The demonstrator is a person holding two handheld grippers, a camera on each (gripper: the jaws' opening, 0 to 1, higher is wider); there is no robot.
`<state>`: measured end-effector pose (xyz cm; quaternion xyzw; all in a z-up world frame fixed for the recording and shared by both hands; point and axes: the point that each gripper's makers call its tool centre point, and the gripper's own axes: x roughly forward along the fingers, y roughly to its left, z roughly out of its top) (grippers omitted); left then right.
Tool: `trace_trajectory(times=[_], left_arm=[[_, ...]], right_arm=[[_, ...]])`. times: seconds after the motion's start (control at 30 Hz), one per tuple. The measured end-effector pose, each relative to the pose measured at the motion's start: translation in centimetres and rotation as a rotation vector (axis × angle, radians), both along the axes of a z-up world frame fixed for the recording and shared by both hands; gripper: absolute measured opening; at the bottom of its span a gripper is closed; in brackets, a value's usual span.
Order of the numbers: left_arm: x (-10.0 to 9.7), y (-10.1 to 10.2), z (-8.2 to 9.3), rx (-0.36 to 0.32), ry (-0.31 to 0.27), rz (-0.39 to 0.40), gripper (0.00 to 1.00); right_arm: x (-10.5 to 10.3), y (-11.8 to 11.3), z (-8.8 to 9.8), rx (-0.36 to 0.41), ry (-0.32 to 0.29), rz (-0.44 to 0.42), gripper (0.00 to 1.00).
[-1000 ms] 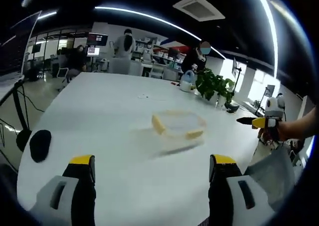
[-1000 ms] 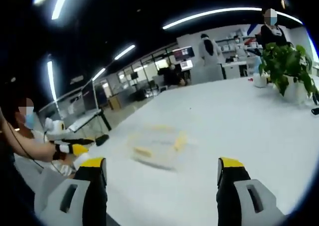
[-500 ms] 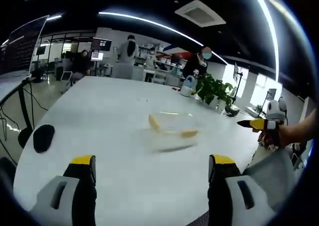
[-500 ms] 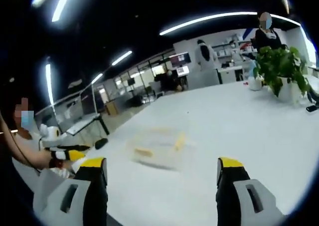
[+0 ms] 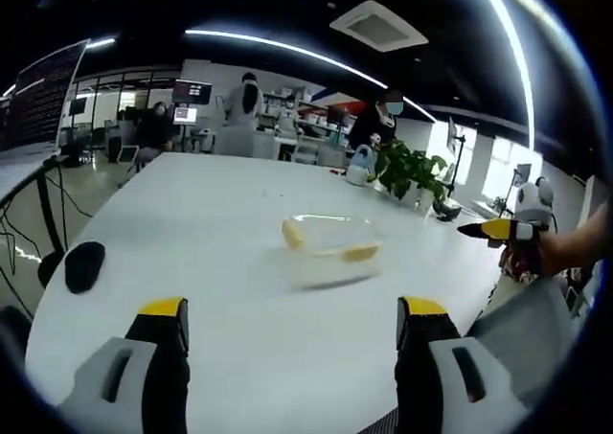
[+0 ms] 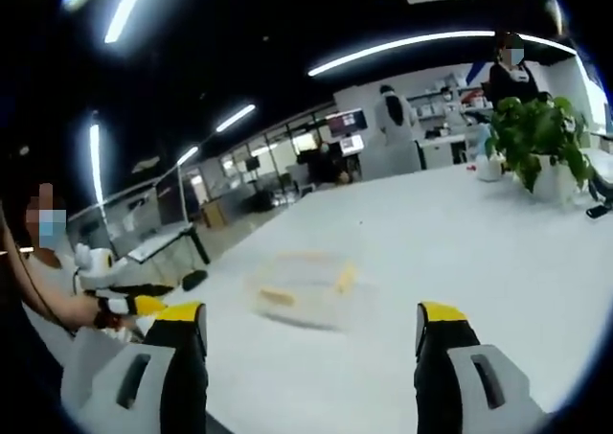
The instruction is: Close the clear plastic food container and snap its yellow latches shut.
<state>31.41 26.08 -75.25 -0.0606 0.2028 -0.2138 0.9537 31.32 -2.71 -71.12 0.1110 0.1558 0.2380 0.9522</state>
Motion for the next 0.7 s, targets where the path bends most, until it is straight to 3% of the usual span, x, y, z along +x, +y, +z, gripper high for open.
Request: trace_trajectory(times=[0.47,0.7], left_arm=[[0.0,-0.1,-0.2,-0.010,-0.003,-0.007,0.91],[0.0,-0.4,-0.3,-0.005,-0.002,-0.019,0.91]], right_arm=[[-0.5,1.5,-1.5,-0.113,-0.004,0.063,0.91],[-0.2,1.1,-1.4,-0.111,-0.007,0.049,0.92]])
